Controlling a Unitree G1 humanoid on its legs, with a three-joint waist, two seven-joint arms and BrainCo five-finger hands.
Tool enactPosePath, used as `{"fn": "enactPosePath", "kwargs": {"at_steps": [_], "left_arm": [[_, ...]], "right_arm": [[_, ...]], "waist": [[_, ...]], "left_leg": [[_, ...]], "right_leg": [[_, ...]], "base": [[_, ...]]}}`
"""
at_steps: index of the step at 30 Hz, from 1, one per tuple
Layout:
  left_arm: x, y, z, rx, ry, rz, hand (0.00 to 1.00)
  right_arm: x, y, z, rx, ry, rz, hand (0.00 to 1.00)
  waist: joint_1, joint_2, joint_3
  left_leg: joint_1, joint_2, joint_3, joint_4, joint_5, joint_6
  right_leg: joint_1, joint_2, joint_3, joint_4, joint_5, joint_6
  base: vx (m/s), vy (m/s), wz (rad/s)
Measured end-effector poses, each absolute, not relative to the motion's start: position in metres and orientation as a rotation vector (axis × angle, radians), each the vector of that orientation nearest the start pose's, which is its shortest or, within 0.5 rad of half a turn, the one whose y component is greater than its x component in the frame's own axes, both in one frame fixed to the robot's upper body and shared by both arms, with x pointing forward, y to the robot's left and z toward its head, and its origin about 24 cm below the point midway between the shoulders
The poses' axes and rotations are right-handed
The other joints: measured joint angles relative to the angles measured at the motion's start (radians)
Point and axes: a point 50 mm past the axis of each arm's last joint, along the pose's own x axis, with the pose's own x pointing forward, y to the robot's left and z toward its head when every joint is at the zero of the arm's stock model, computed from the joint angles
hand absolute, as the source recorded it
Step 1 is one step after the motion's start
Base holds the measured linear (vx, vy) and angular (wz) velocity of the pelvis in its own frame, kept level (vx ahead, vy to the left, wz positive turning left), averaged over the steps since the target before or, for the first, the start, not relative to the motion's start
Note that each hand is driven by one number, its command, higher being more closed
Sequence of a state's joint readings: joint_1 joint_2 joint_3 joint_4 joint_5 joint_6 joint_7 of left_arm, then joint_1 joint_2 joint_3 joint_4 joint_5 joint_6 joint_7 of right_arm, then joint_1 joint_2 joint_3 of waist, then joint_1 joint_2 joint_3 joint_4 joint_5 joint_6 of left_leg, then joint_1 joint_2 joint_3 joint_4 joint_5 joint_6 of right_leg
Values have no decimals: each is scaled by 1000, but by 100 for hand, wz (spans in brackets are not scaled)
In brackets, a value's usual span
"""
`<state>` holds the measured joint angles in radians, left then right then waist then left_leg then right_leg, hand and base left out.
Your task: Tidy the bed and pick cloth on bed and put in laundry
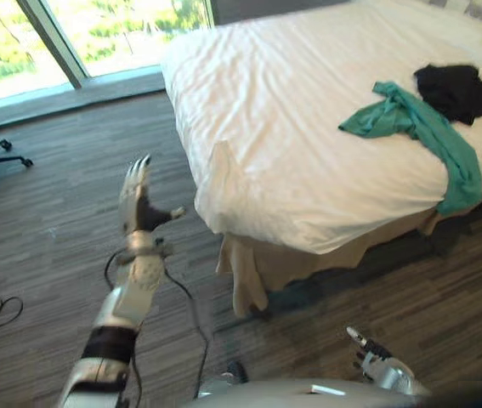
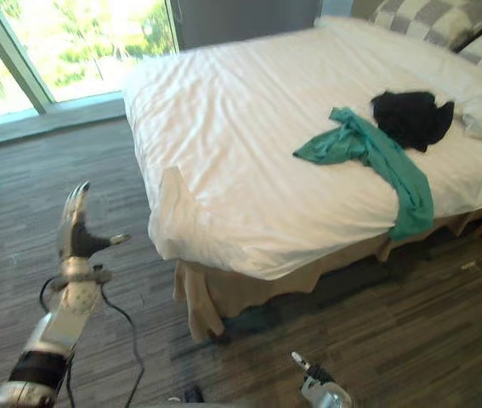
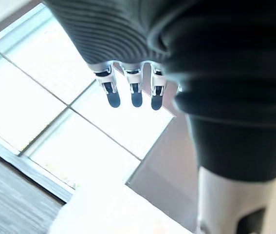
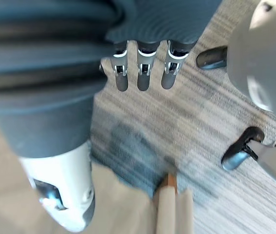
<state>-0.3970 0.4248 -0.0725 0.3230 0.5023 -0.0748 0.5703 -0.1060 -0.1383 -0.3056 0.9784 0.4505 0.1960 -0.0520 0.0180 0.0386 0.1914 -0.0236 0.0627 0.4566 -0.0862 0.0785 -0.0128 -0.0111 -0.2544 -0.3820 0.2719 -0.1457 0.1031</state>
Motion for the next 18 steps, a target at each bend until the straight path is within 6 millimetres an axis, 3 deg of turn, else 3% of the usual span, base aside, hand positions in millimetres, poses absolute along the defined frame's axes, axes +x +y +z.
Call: {"fn": "enactPosePath", "kwargs": {"at_steps": [4,8,13,14,18], "left_arm": [[365,231,186,943,-414,641,0],[379,223,233,925,-431,741,0],[385,223,241,909,-321,823,0],[386,221,243,892,-297,845,100],[390,218,251,872,-208,875,100]], "right_arm": [[222,-223,-105,497,809,-476,0],[247,-223,-83,475,711,-482,0],[250,-223,-77,502,645,-517,0],[252,-221,-75,515,620,-520,0],[266,-211,-63,597,527,-521,0]], "waist": [[-29,-10,131],[-52,-4,219],[-70,1,239],[-70,1,255],[-84,1,290]], "left_leg": [[-146,15,31,107,-10,16],[-264,55,75,227,-40,32],[-367,102,111,359,-91,27],[-389,114,113,386,-93,25],[-477,137,113,436,-119,26]], "right_leg": [[-153,-13,86,41,-1,0],[-281,-10,146,99,-1,-1],[-405,-5,189,190,-28,-12],[-433,-1,207,212,-31,-16],[-531,6,231,262,-63,-21]], "base": [[-96,-9,-39],[-95,-33,-35],[-55,-10,-27],[-79,-17,-13],[-112,-33,-5]]}}
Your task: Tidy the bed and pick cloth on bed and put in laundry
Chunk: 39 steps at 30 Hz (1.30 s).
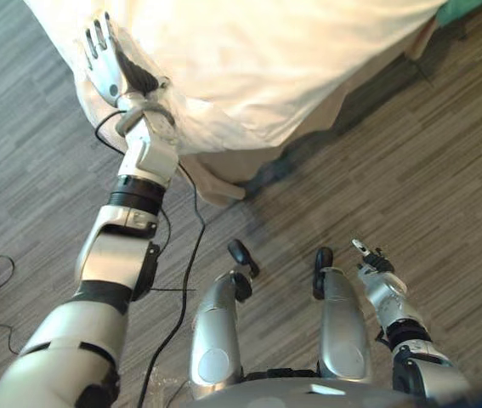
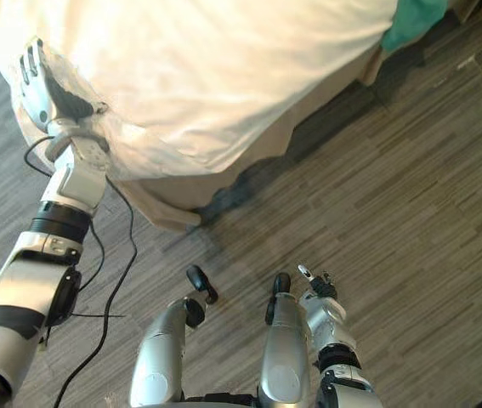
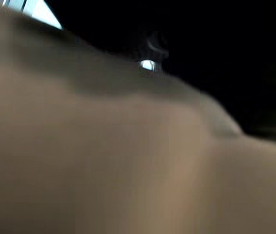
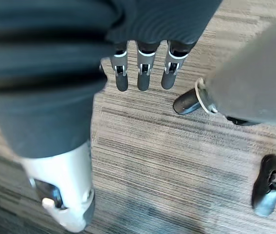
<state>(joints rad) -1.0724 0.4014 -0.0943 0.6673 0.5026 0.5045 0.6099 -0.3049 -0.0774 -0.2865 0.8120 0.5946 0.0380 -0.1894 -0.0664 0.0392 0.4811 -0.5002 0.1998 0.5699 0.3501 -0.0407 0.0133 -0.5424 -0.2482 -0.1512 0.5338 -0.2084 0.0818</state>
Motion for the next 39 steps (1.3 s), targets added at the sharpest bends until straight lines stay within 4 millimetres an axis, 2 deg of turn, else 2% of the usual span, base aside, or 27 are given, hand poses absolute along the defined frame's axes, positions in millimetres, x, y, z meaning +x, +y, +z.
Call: {"fn": "enactPosePath", "kwargs": {"at_steps": [2,3,5,7,12,14,15,16,20,21,23,24,25,26,27,29,30,31,32,33,35,36,38,39], "left_arm": [[389,221,263,883,-178,900,100],[388,224,269,874,-163,908,100],[387,230,271,871,-152,925,100],[385,238,268,858,-139,952,100],[382,249,250,775,-126,980,100],[384,247,222,753,-95,922,100],[384,247,215,759,-83,905,100],[384,244,196,761,-55,857,100],[378,242,160,770,-46,745,100],[376,242,155,772,-52,727,100],[366,240,132,790,-79,651,100],[363,239,127,790,-91,627,100],[354,237,113,799,-96,579,100],[342,238,92,812,-71,533,0],[334,240,79,817,-48,509,0],[296,246,25,824,99,429,0],[286,246,13,818,139,405,0],[268,246,-8,806,216,361,0],[260,245,-16,799,250,341,0],[238,241,-39,768,338,290,0],[218,237,-56,716,416,263,0],[201,232,-70,679,486,229,0],[187,229,-80,650,537,218,0],[174,227,-90,624,597,201,0]], "right_arm": [[274,-211,-55,627,479,-531,0],[277,-212,-51,641,451,-539,0],[278,-213,-49,647,431,-547,0],[275,-206,-52,675,426,-551,0],[269,-205,-56,665,420,-558,0],[257,-208,-64,645,445,-570,0],[254,-208,-66,629,454,-570,0],[245,-210,-73,600,477,-571,0],[226,-211,-87,558,543,-572,0],[221,-211,-90,557,559,-579,0],[194,-211,-109,548,662,-614,0],[188,-210,-113,548,690,-622,0],[174,-208,-121,550,741,-641,0],[158,-204,-130,550,804,-657,0],[150,-202,-134,540,838,-658,0],[126,-202,-147,520,947,-682,0],[121,-202,-149,521,970,-687,0],[116,-202,-152,522,1002,-690,0],[115,-201,-153,524,1012,-690,0],[111,-201,-155,528,1034,-687,0],[112,-205,-155,518,1037,-683,0],[113,-211,-154,489,1031,-680,0],[113,-214,-153,481,1027,-682,0],[113,-216,-153,475,1020,-684,0]], "waist": [[-2,6,17],[-2,17,25],[-7,29,33],[-15,26,35],[-25,25,35],[-24,24,35],[-23,22,34],[-23,15,31],[-13,-4,16],[-8,-8,1],[4,-29,-102],[5,-36,-116],[17,-51,-151],[30,-68,-202],[31,-74,-227],[32,-79,-306],[32,-78,-319],[38,-75,-331],[43,-74,-335],[57,-69,-342],[60,-61,-351],[59,-50,-359],[61,-48,-360],[62,-47,-364]], "left_leg": [[-46,12,2,28,-9,-1],[-70,17,6,43,-13,3],[-95,31,9,72,-23,9],[-111,50,3,107,-39,11],[-91,62,6,145,-72,16],[-24,60,6,147,-87,14],[-3,58,6,143,-90,13],[48,45,3,130,-93,10],[178,9,-9,63,-89,6],[195,2,-10,46,-87,3],[225,-26,-30,-26,-73,-8],[245,-30,-32,-46,-68,-7],[281,-40,-39,-79,-55,-18],[313,-54,-52,-116,-34,-20],[329,-63,-61,-137,-25,-23],[391,-91,-95,-233,14,-36],[405,-94,-103,-254,24,-40],[433,-97,-120,-293,42,-48],[444,-98,-126,-311,52,-52],[471,-99,-147,-362,82,-60],[488,-100,-166,-408,110,-65],[496,-100,-176,-442,130,-69],[502,-101,-183,-447,132,-70],[505,-100,-190,-447,134,-72]], "right_leg": [[-55,1,16,28,-6,-1],[-86,2,30,43,-6,-1],[-108,5,34,53,-5,0],[-112,12,39,59,-2,2],[-79,21,50,55,5,11],[-2,14,49,36,5,13],[20,13,48,33,4,14],[75,3,39,25,-1,21],[229,-19,-5,-32,-10,27],[248,-20,-13,-45,-10,27],[311,-29,-62,-111,-6,33],[339,-29,-77,-130,-4,33],[391,-29,-104,-166,-1,36],[432,-28,-129,-199,3,36],[451,-28,-144,-215,4,37],[529,-16,-195,-275,22,36],[545,-10,-202,-291,28,36],[582,5,-224,-321,39,30],[593,8,-230,-334,43,28],[624,29,-253,-370,55,25],[641,44,-268,-395,66,23],[653,58,-279,-408,74,19],[659,65,-280,-417,76,17],[665,70,-283,-420,76,17]], "base": [[-121,-15,-12],[-110,2,-8],[-89,10,-9],[-33,19,-11],[49,28,-10],[109,34,-1],[87,12,9],[52,-1,12],[58,-25,18],[63,-20,18],[117,-26,40],[180,-47,51],[198,-65,39],[205,-71,36],[241,-78,40],[243,-80,51],[207,-85,45],[168,-78,29],[165,-109,41],[97,-85,31],[51,-57,28],[51,-34,20],[26,-18,11],[-1,-20,10]]}}
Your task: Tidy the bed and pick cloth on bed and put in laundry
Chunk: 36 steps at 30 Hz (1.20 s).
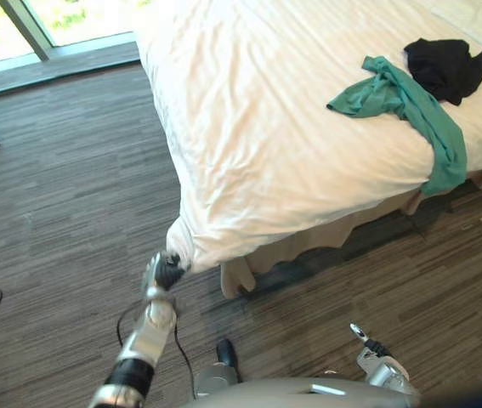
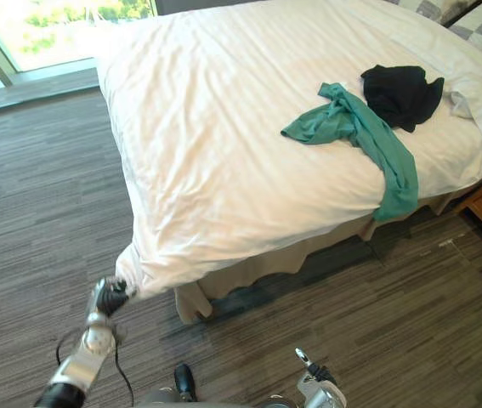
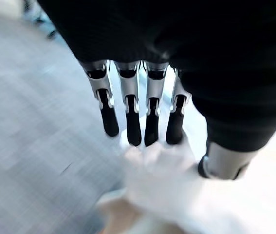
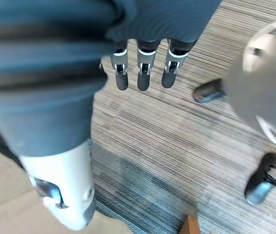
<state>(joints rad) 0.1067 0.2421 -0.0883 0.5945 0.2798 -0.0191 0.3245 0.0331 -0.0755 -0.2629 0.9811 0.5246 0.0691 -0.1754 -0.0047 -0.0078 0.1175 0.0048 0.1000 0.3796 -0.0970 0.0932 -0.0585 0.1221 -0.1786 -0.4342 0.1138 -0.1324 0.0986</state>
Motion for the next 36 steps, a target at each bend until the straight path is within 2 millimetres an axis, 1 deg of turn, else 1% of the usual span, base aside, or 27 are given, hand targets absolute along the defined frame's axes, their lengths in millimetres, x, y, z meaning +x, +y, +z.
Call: {"fn": "enactPosePath", "kwargs": {"at_steps": [2,3,5,6,9,11,12,14,15,16,17,18,19,20,21,22,23,24,26,28,29,30,32,33,34,35,36], "left_arm": [[148,224,-110,595,712,194,0],[145,224,-113,593,727,193,0],[121,222,-129,570,826,171,0],[116,223,-131,569,843,169,0],[99,228,-139,549,898,191,0],[88,227,-144,493,932,189,0],[85,226,-145,479,944,181,0],[71,223,-149,444,985,155,0],[67,224,-150,434,997,156,0],[56,227,-151,398,1023,187,0],[47,231,-151,357,1039,231,0],[44,233,-151,327,1042,254,0],[36,236,-151,245,1056,311,0],[30,238,-151,180,1062,356,0],[22,241,-150,30,1049,433,0],[21,241,-150,-17,1036,454,0],[22,242,-150,-51,1022,466,0],[25,242,-149,-99,988,470,0],[30,237,-149,-160,948,459,0],[36,228,-150,-356,897,484,0],[45,224,-151,-443,872,470,0],[52,223,-150,-475,851,458,0],[100,225,-138,-515,705,377,0],[111,225,-134,-514,674,357,0],[132,226,-125,-511,614,323,0],[148,226,-118,-516,569,296,0],[154,226,-115,-531,551,292,0]], "right_arm": [[114,-220,-152,467,1000,-683,0],[114,-220,-151,462,996,-684,0],[118,-223,-149,395,962,-675,0],[121,-223,-148,388,950,-673,0],[134,-229,-141,313,888,-691,0],[156,-245,-124,198,766,-709,0],[163,-252,-117,173,722,-714,100],[192,-278,-79,95,476,-660,100],[200,-282,-66,74,398,-637,100],[219,-285,-34,32,230,-564,100],[233,-281,-2,-5,70,-478,100],[239,-277,13,-27,-2,-428,100],[247,-265,40,-68,-117,-327,100],[252,-254,56,-77,-191,-254,100],[259,-231,80,-87,-290,-109,100],[264,-221,87,-88,-317,-51,100],[268,-210,92,-88,-335,7,100],[277,-190,101,-91,-354,121,100],[290,-165,112,-94,-366,254,100],[309,-131,135,-90,-386,410,100],[323,-115,155,-88,-413,468,100],[331,-109,166,-87,-425,485,100],[357,-93,229,-127,-534,488,100],[360,-89,243,-138,-562,485,100],[366,-84,267,-162,-603,472,100],[371,-80,284,-192,-617,461,100],[375,-78,290,-199,-614,451,100]], "waist": [[2,1,-2],[2,1,-4],[5,5,-10],[6,5,-10],[16,4,-10],[23,5,-10],[20,8,-9],[22,8,-15],[23,10,-16],[23,9,-16],[20,8,-18],[20,6,-18],[22,-3,-23],[24,-8,-27],[27,-18,-29],[29,-26,-29],[34,-33,-28],[50,-49,-27],[61,-58,-23],[92,-53,3],[114,-50,40],[122,-46,58],[148,-36,180],[161,-33,211],[176,-31,268],[193,-30,313],[202,-29,330]], "left_leg": [[16,-1,-4,0,0,0],[16,-2,-4,-1,0,0],[16,-5,-5,-2,5,3],[16,-5,-5,-2,6,3],[15,-11,-8,-8,13,6],[13,-25,-21,-9,21,13],[13,-27,-29,-9,24,15],[8,-39,-58,-9,22,13],[7,-41,-62,-9,22,13],[1,-46,-69,-9,20,15],[-7,-49,-80,-9,16,21],[-9,-50,-89,-9,15,23],[-13,-55,-94,-9,14,27],[-16,-58,-99,-8,15,33],[-21,-67,-114,-8,21,40],[-22,-69,-118,-8,27,49],[-22,-71,-119,-8,27,50],[-22,-80,-123,-3,30,53],[-22,-87,-147,-2,33,57],[-25,-89,-174,-2,38,62],[-41,-84,-185,-1,44,59],[-62,-80,-198,-1,51,57],[-189,-49,-253,37,75,41],[-213,-45,-261,37,85,40],[-257,-33,-288,27,113,38],[-286,-27,-311,15,137,36],[-300,-26,-320,9,147,35]], "right_leg": [[21,2,-8,-9,0,0],[23,2,-8,-11,0,0],[23,1,-10,-13,0,0],[24,1,-11,-15,0,0],[27,-2,-16,-30,-1,1],[31,-13,-24,-37,-12,11],[34,-15,-30,-36,-13,12],[44,-30,-51,-34,-29,19],[44,-31,-53,-34,-29,20],[42,-33,-56,-36,-29,21],[39,-33,-56,-39,-29,21],[39,-34,-56,-41,-29,22],[39,-36,-56,-43,-26,28],[39,-37,-57,-43,-24,31],[43,-39,-66,-43,-12,40],[44,-40,-71,-43,-9,43],[46,-41,-73,-43,-8,44],[51,-43,-77,-46,-5,46],[69,-49,-105,-47,-5,46],[75,-47,-109,-44,-1,39],[63,-42,-122,-34,-5,32],[44,-39,-130,-22,-11,25],[-62,-25,-173,52,-36,-2],[-84,-21,-181,67,-40,-8],[-125,-8,-197,85,-45,-16],[-152,-1,-218,99,-48,-21],[-162,2,-229,104,-48,-22]], "base": [[-2,-25,5],[0,0,0],[-44,6,0],[-78,10,-4],[-101,11,-5],[-119,24,5],[-133,38,25],[-125,72,32],[-97,77,20],[-49,45,16],[-44,47,16],[13,24,16],[36,13,13],[85,14,23],[87,6,22],[93,3,20],[106,6,10],[108,13,14],[79,0,35],[12,-19,32],[-62,-19,24],[-136,-33,48],[-214,-30,61],[-220,-21,52],[-170,-50,49],[-131,-55,54],[-70,-81,48]]}}
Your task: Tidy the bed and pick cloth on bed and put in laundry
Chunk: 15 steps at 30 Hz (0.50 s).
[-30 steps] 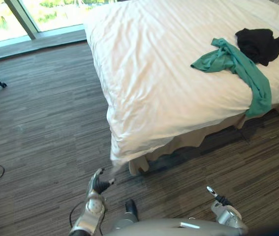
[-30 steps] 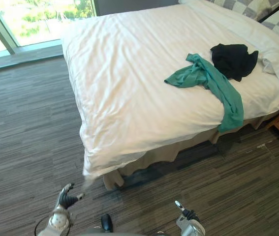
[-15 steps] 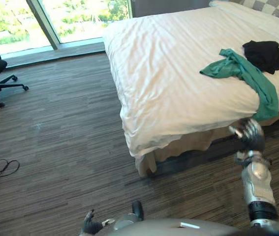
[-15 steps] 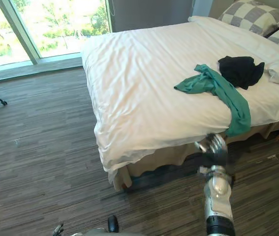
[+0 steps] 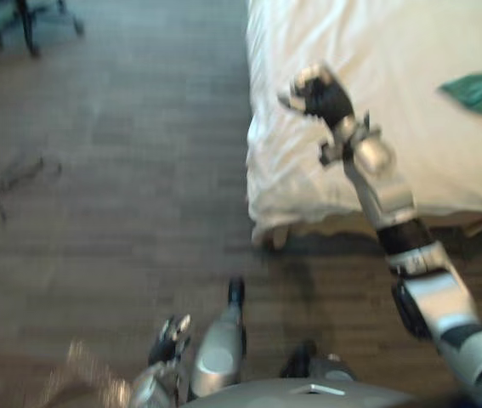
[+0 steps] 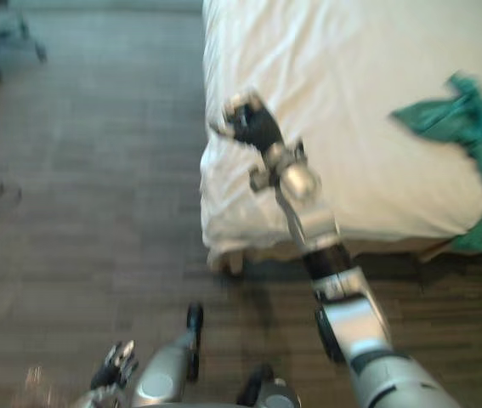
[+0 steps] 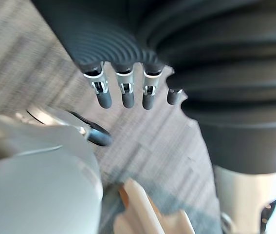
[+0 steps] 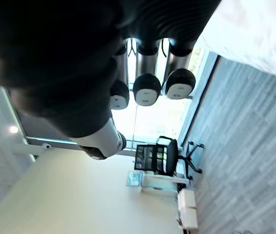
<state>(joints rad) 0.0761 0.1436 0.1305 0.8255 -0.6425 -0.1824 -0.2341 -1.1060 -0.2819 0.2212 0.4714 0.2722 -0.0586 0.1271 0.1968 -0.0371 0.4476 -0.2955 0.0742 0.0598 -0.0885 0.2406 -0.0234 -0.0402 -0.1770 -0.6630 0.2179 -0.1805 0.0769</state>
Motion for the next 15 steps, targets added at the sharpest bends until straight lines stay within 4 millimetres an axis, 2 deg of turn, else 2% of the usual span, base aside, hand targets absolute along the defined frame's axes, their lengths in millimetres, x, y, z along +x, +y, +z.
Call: {"fn": "enactPosePath", "kwargs": {"at_steps": [2,3,5,8,9,12,14,15], "left_arm": [[172,220,-108,-554,505,261,0],[175,219,-106,-561,495,253,0],[192,210,-98,-614,436,206,0],[205,205,-90,-621,386,164,0],[210,202,-87,-609,379,141,0],[215,194,-84,-595,372,92,0],[222,186,-79,-589,358,39,0],[229,180,-73,-564,333,4,0]], "right_arm": [[387,-80,303,-237,-579,395,100],[389,-80,306,-242,-570,382,100],[395,-98,321,-270,-568,290,100],[393,-121,346,-293,-613,190,100],[393,-131,349,-297,-617,151,100],[394,-150,351,-310,-603,77,100],[393,-166,354,-319,-607,15,100],[391,-183,358,-308,-608,-47,100]], "waist": [[43,2,18],[52,5,20],[78,42,41],[111,86,62],[126,95,65],[143,120,74],[153,145,76],[169,176,78]], "left_leg": [[-72,-5,-23,3,16,10],[-87,-8,-25,6,19,14],[-145,-28,-50,46,16,16],[-231,-39,-70,108,1,19],[-256,-38,-71,121,0,18],[-304,-36,-79,146,-7,12],[-348,-32,-88,157,-5,9],[-390,-28,-94,163,5,2]], "right_leg": [[-62,-4,-19,21,-2,-3],[-77,-7,-20,28,-3,-4],[-113,-29,-26,63,-16,-4],[-180,-55,-36,125,-42,-5],[-209,-64,-37,149,-53,-4],[-263,-76,-36,204,-76,-15],[-314,-86,-36,247,-94,-24],[-367,-92,-34,287,-110,-34]], "base": [[13,-44,34],[59,12,29],[54,41,38],[-6,30,18],[-45,-3,6],[-69,-33,3],[-83,-50,0],[-66,-43,-1]]}}
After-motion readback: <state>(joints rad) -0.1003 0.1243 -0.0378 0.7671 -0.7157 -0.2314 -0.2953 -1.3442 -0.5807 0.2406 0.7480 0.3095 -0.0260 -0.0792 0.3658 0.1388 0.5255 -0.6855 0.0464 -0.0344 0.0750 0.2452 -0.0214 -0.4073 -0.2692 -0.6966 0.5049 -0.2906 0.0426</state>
